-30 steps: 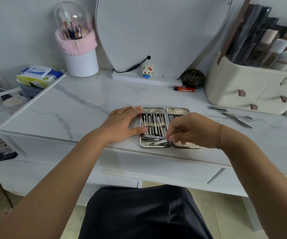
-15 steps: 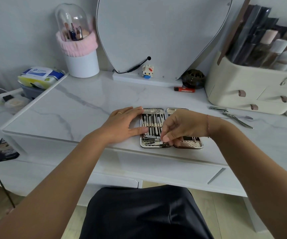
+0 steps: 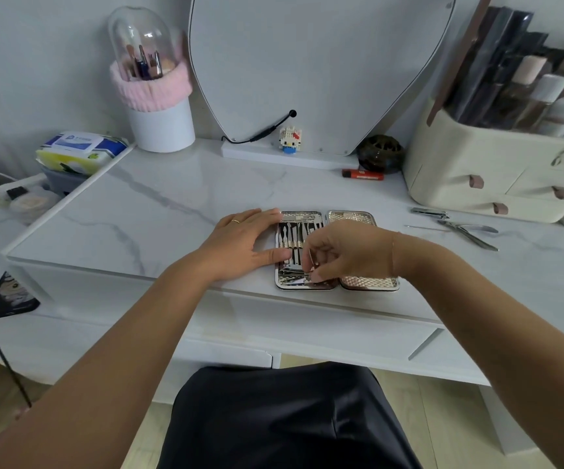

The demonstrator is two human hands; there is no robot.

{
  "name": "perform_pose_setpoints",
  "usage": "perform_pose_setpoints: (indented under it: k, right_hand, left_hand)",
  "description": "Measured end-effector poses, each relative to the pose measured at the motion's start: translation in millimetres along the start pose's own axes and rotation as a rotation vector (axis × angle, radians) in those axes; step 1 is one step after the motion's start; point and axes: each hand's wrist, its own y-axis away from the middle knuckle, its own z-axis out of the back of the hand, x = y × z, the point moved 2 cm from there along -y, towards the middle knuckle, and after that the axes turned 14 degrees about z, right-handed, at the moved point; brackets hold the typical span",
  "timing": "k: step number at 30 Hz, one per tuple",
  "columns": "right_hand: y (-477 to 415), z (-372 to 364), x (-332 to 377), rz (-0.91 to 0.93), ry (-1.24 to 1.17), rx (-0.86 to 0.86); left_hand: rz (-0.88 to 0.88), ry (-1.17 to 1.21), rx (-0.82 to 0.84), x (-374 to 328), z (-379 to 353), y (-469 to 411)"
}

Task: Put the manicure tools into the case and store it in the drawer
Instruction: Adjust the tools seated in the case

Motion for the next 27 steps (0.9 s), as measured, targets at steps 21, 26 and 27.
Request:
perform_pose_setpoints:
  k: [21,26,27]
  right_hand:
    - [10.8,-21.0,4.7,-0.009,0.209,-0.364]
    - [21.5,-22.6,-2.2,0.067,0.081,-0.437]
    - [22.6,-23.8,-3.1,0.059,0.058,-0.457]
  left_hand:
    - [0.003,0.002,-0.007,0.3,-0.3,0.3]
    - [0.005,-0.007,0.001,-2.7,1.1,1.4]
    - [0.005,-0.014,0.002,-2.5,0.7,1.3]
